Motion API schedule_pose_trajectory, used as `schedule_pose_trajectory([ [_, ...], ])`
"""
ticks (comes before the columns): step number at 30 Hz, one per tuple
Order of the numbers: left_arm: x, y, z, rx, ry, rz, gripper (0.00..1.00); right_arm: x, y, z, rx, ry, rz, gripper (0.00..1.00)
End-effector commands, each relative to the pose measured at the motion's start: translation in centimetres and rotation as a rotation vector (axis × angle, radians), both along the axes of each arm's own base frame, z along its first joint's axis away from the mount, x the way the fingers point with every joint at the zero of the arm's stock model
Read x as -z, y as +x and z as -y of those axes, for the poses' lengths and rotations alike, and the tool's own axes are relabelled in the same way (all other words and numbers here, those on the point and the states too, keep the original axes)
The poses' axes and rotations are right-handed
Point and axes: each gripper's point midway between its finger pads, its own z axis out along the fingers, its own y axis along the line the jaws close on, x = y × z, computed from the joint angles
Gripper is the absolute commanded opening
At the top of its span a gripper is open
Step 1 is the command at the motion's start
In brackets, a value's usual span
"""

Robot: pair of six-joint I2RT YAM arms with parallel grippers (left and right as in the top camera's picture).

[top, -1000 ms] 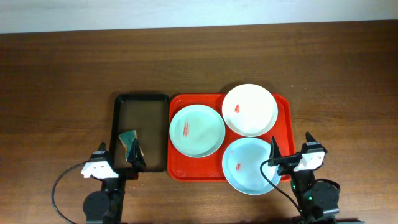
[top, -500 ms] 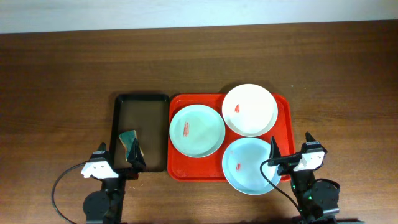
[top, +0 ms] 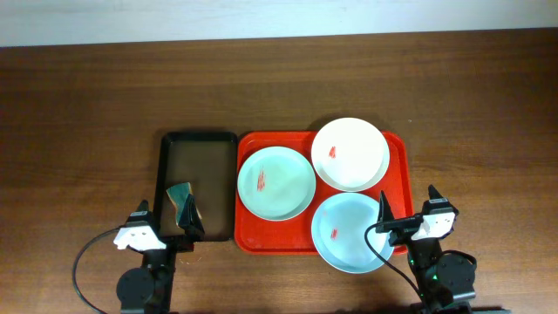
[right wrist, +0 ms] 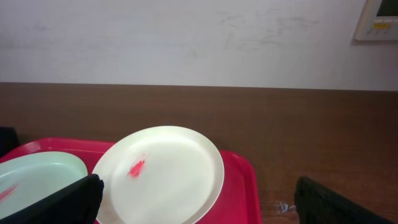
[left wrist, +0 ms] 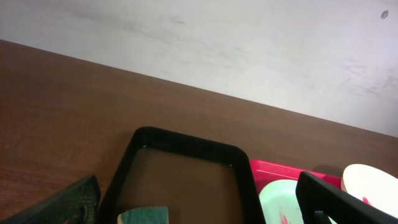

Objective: Clean dirty plates on tray and stack at the side

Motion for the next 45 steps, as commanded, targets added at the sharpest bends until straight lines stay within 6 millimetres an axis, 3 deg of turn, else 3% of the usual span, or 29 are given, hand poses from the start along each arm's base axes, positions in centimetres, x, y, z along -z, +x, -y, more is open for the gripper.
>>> schedule_pose_trajectory([
  [1, 0.1, 0.0, -0.1, -0.004, 0.02, -0.004, 0.98, 0.5, 0.0, 0.3, 0.014, 0.0, -0.016, 0.98],
  [30, 0.1, 0.0, 0.0, -0.003, 0.02, -0.004, 0.98, 0.5, 0.0, 0.3, 0.015, 0.002, -0.015, 0.99],
  [33, 0.1, 0.0, -0.1, -0.006, 0.02, -0.004, 0.98, 0.5, 0.0, -0.4, -0.026, 0.029, -0.018, 0.98],
  [36, 0.1, -0.1, 0.8, 0.045, 0.016, -0.005, 0.99, 0.4, 0.0, -0.5, -0.022, 0.085, -0.022, 0.98],
  [39, -0.7, -0.5, 1.4, 0.083, 0.012, -0.023, 0.98, -1.8, -0.3, -1.1, -0.062, 0.092, 0.02, 0.98],
  [45, -7.1, -2.6, 1.4, 0.083, 0.013, 0.011, 0.99, -7.5, -2.2, -0.9, -0.063, 0.091, 0.056, 0.98],
])
